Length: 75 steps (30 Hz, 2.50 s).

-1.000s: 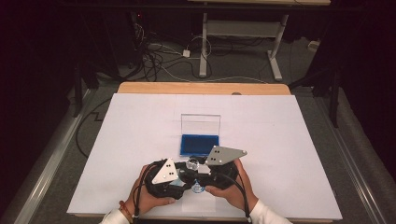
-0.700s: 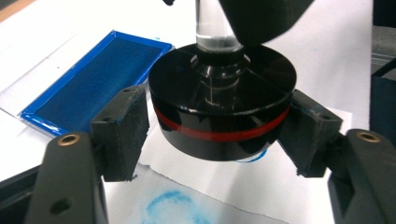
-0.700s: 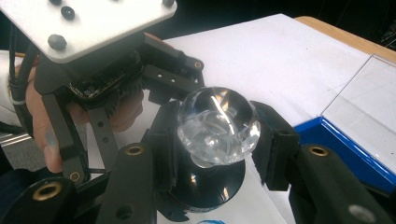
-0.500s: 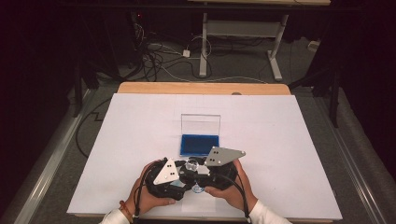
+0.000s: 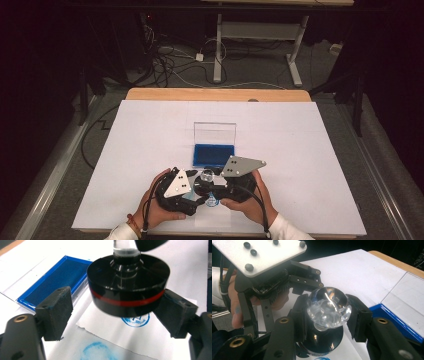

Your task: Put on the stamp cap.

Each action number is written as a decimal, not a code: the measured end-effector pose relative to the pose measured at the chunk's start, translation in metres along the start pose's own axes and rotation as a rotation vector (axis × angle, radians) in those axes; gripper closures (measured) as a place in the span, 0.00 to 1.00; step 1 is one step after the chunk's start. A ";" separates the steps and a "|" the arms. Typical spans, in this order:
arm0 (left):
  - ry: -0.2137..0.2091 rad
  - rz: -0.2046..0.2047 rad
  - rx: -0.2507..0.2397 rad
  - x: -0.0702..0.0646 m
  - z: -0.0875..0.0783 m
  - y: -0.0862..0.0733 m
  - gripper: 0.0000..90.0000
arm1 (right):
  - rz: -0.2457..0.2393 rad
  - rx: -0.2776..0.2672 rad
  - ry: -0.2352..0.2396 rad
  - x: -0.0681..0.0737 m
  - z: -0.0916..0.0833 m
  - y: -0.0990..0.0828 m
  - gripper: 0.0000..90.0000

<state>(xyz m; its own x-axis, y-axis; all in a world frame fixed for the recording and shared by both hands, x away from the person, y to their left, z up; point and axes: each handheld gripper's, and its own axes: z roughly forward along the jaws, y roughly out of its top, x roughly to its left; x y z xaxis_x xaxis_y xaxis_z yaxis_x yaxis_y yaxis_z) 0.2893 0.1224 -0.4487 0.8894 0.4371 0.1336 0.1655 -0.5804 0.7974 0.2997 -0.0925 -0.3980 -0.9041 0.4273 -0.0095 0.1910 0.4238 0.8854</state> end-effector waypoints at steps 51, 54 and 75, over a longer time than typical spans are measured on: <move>0.181 -0.044 -0.019 0.025 -0.050 -0.027 0.22 | -0.036 -0.026 -0.056 -0.016 -0.028 0.008 0.63; 0.194 -0.053 -0.021 0.027 -0.055 -0.031 0.22 | -0.033 -0.027 -0.059 -0.019 -0.030 0.008 0.63; 0.203 -0.088 -0.022 0.033 -0.077 -0.062 0.18 | -0.026 -0.034 -0.108 -0.028 -0.045 0.009 0.63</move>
<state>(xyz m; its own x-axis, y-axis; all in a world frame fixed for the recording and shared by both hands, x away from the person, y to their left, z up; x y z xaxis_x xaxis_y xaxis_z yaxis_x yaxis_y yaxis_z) 0.2751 0.2255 -0.4482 0.7679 0.6156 0.1771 0.2270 -0.5201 0.8234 0.3092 -0.1365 -0.3688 -0.8620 0.5005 -0.0808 0.1533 0.4092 0.8995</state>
